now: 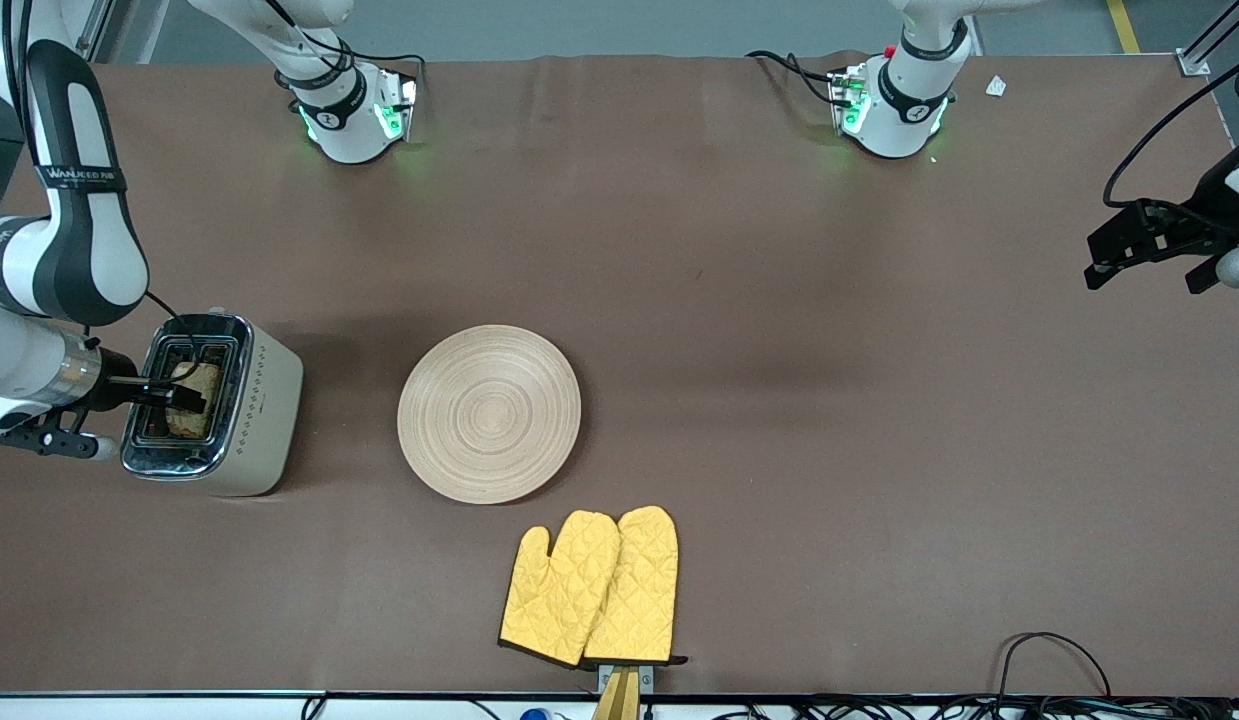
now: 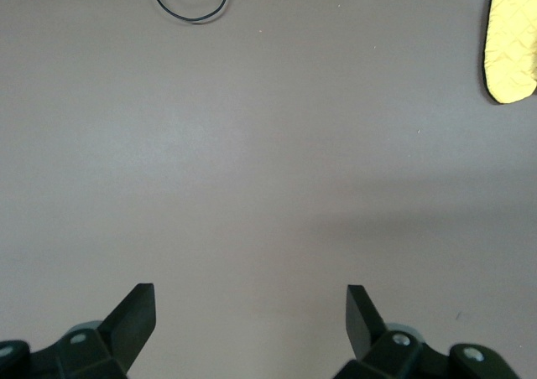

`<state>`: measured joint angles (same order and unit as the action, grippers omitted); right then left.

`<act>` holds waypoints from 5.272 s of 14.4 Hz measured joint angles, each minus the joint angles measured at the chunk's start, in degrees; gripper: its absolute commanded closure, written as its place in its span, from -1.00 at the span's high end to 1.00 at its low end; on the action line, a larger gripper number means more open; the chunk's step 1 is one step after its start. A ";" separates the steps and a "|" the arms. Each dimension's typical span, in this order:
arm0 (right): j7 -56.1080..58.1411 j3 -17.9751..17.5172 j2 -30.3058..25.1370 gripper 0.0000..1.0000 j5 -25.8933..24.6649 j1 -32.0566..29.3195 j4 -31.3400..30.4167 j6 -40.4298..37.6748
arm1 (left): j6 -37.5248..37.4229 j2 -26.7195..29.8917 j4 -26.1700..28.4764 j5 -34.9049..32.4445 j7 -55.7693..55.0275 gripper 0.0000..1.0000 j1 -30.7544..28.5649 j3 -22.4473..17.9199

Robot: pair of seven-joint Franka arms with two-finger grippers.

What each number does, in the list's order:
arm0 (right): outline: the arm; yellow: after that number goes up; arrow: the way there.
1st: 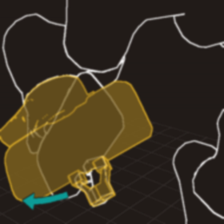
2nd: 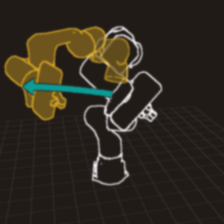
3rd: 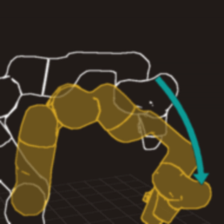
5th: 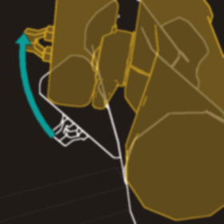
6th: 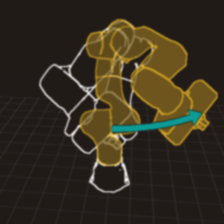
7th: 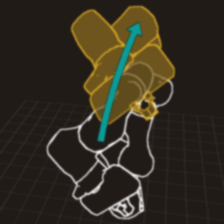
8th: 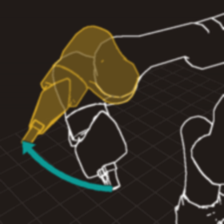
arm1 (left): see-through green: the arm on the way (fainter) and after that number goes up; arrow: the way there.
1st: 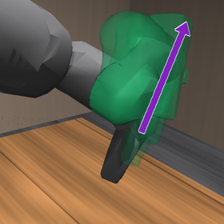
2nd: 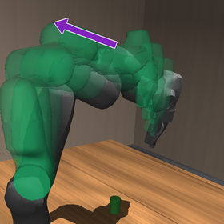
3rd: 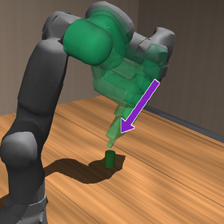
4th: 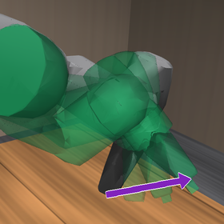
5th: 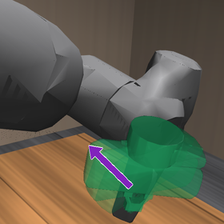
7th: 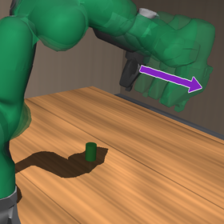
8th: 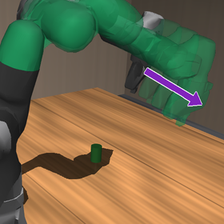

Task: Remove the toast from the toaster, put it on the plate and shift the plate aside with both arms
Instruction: 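Reach the right gripper down into the toaster slot around the bread, then grasp the bread slice and lift it out of the toaster, then carry the bread over the wooden plate and lower it down, then release the bread and withdraw the right gripper while the left gripper reaches the plate, then grip the wooden plate rim with the left gripper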

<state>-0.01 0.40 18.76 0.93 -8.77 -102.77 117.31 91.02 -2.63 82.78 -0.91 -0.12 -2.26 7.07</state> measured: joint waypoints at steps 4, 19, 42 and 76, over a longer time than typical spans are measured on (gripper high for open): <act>0.04 -0.28 -0.05 -0.99 0.01 0.23 0.20 -0.09 | 0.00 0.00 0.00 0.00 0.00 1.00 0.00 0.00; -22.28 -1.20 -0.57 -0.99 6.30 24.43 10.28 -12.80 | -0.05 0.00 0.05 0.00 0.01 1.00 -0.01 0.00; -13.82 0.72 4.89 1.00 21.83 24.61 -7.10 10.44 | -4.91 -9.89 4.97 24.42 0.75 1.00 -0.53 0.10; 5.53 0.72 -19.51 1.00 -2.20 5.46 11.09 -20.86 | 55.08 -53.65 -4.16 81.90 21.75 -0.99 38.45 0.89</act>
<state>5.52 1.12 -0.75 -1.27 -3.31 -91.68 96.45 146.10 -56.28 78.62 80.99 21.63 36.19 7.96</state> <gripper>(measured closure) 0.000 0.885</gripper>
